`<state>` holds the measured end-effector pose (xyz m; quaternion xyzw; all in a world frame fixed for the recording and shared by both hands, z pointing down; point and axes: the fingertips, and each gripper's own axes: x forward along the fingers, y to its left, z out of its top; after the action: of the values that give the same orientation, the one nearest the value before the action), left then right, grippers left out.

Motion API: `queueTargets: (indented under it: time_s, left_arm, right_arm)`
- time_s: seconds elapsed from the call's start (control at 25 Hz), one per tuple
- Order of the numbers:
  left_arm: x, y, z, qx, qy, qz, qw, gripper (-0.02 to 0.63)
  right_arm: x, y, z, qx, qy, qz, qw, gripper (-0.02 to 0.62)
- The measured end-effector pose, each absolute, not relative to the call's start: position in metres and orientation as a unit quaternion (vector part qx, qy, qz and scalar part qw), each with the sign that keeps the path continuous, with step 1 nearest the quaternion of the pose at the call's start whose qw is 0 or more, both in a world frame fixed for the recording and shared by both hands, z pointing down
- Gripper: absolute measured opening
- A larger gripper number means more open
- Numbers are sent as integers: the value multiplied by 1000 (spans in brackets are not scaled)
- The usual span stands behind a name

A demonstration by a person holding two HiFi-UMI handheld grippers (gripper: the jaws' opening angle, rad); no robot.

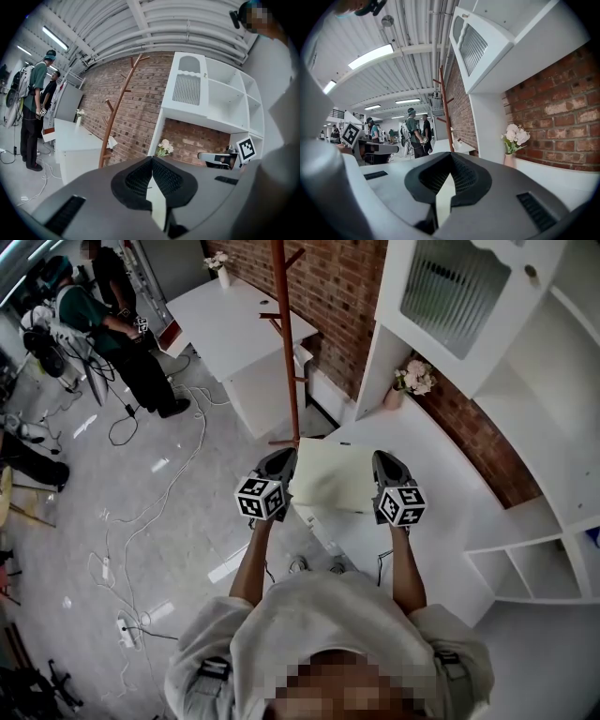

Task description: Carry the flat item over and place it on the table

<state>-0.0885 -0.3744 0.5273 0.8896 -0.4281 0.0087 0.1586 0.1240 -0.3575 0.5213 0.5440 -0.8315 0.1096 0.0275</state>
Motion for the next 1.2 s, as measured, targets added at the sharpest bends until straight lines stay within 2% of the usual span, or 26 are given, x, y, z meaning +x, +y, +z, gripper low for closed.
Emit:
queueTargets:
  time_s: [1.2]
  left_arm:
    - [-73,-382,516,892,-427,4,146,15]
  right_arm:
    - [132,-368,510,545,-832,97,28,25]
